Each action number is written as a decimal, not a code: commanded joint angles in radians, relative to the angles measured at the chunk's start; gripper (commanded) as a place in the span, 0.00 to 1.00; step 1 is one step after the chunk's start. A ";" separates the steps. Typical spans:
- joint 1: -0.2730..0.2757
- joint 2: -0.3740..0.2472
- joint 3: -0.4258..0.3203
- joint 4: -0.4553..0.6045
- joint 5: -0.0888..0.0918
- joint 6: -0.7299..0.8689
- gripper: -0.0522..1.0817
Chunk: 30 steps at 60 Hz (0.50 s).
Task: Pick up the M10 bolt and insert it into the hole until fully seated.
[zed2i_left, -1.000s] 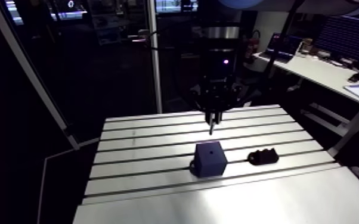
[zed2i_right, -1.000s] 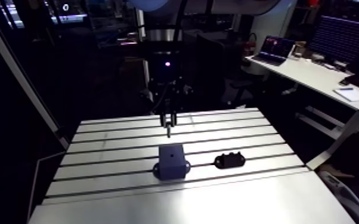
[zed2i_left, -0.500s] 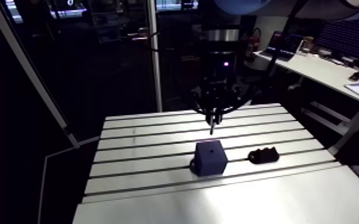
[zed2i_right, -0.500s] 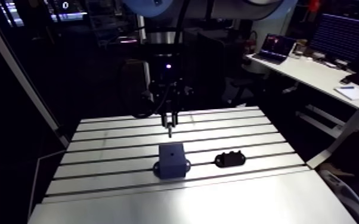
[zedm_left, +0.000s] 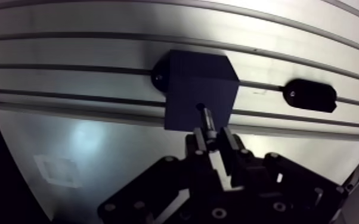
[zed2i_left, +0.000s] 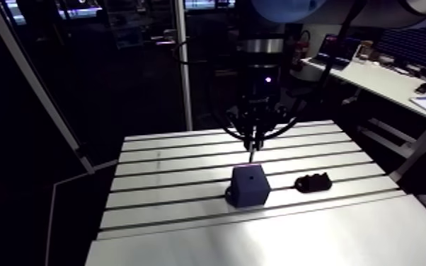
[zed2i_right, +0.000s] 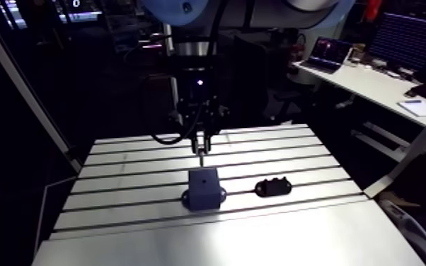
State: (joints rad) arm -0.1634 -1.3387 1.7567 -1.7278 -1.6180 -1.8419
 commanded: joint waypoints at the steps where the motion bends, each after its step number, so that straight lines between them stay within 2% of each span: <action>1: 0.001 0.002 0.009 0.000 0.000 -0.006 1.00; 30: -0.001 -0.006 0.032 -0.002 0.000 -0.007 1.00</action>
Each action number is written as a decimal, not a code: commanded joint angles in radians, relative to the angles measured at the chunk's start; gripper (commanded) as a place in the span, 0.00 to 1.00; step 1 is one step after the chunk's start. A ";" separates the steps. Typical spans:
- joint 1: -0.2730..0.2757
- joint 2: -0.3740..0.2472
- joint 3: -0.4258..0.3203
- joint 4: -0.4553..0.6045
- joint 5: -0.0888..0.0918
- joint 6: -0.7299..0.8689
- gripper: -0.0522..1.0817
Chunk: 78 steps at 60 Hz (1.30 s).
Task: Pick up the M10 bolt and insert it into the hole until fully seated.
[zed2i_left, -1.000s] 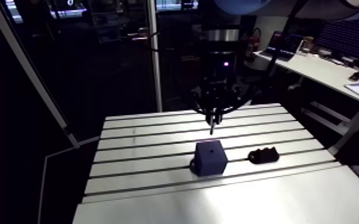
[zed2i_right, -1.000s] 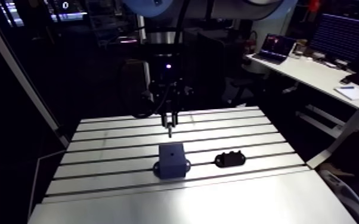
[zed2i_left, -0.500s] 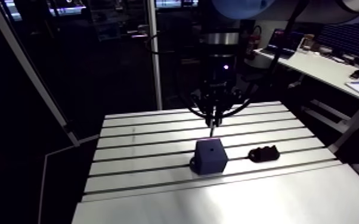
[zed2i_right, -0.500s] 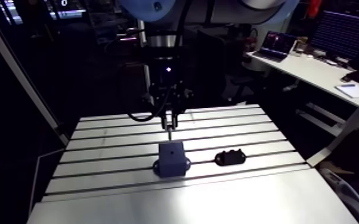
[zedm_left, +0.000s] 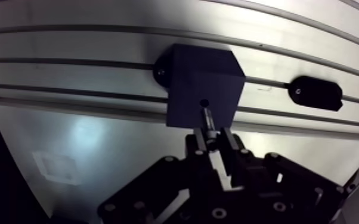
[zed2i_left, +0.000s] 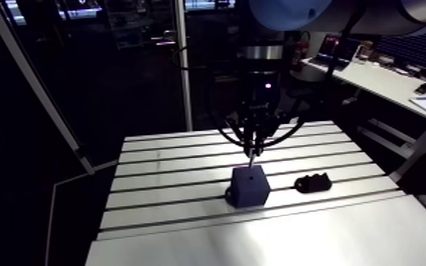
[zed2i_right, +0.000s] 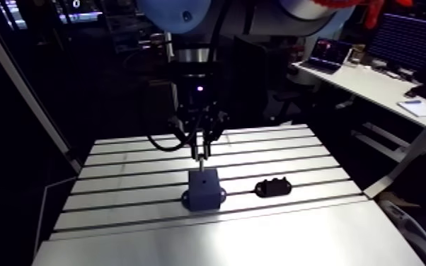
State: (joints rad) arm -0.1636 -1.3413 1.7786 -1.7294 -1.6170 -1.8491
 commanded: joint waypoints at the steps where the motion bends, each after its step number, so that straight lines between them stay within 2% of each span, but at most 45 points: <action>1: -0.001 -0.003 0.011 0.000 -0.001 0.000 1.00; 46: -0.002 -0.005 0.025 -0.001 -0.002 0.000 1.00; 57: -0.004 -0.003 0.032 -0.051 -0.005 -0.003 1.00; 78: -0.004 -0.005 0.035 -0.052 -0.004 -0.005 1.00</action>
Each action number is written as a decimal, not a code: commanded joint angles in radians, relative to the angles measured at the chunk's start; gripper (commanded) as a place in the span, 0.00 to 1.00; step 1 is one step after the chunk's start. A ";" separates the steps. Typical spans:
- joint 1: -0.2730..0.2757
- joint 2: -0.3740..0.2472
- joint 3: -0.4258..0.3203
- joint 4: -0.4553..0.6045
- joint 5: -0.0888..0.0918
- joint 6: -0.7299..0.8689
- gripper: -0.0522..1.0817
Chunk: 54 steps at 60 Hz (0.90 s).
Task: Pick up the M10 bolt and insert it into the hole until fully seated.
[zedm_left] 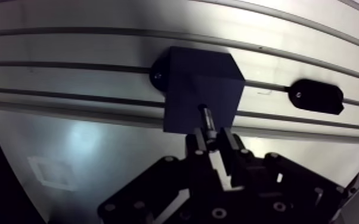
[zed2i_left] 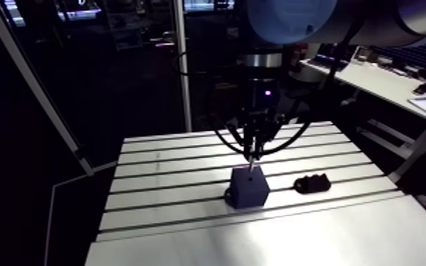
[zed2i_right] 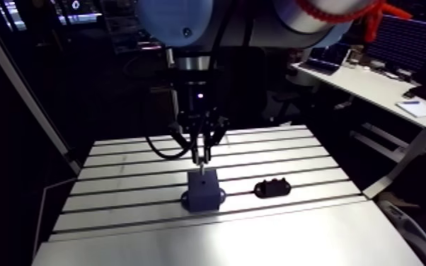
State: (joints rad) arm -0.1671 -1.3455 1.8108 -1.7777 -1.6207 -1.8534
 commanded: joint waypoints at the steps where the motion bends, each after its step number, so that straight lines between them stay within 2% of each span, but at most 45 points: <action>1: 0.000 -0.001 0.003 -0.004 0.000 0.000 1.00; 54: -0.006 0.004 0.027 -0.007 0.000 -0.014 1.00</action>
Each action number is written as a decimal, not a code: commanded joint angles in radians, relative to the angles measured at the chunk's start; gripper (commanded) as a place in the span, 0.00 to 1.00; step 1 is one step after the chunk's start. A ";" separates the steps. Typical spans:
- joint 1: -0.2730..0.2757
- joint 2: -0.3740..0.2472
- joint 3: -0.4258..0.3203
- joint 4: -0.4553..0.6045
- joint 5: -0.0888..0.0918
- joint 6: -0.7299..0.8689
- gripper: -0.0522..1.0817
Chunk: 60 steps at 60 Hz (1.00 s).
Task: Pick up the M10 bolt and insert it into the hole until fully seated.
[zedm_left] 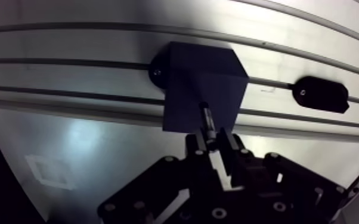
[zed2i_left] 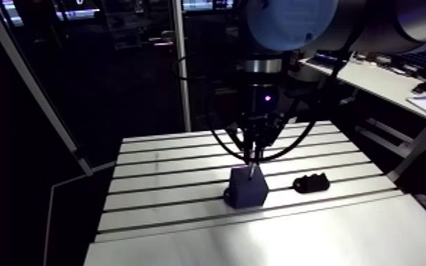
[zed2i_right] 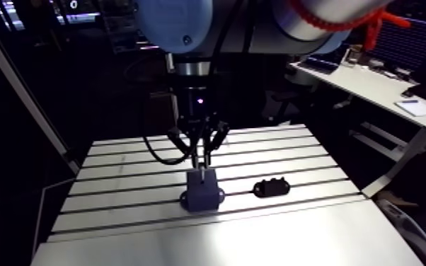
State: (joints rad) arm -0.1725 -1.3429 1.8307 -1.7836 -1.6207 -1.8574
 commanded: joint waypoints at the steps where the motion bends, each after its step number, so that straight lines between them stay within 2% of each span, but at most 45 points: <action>1: -0.001 0.001 0.008 -0.001 0.000 -0.010 1.00; 60: -0.004 0.011 0.008 -0.003 0.000 -0.016 1.00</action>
State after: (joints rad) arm -0.1746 -1.3331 1.8388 -1.7864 -1.6206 -1.8710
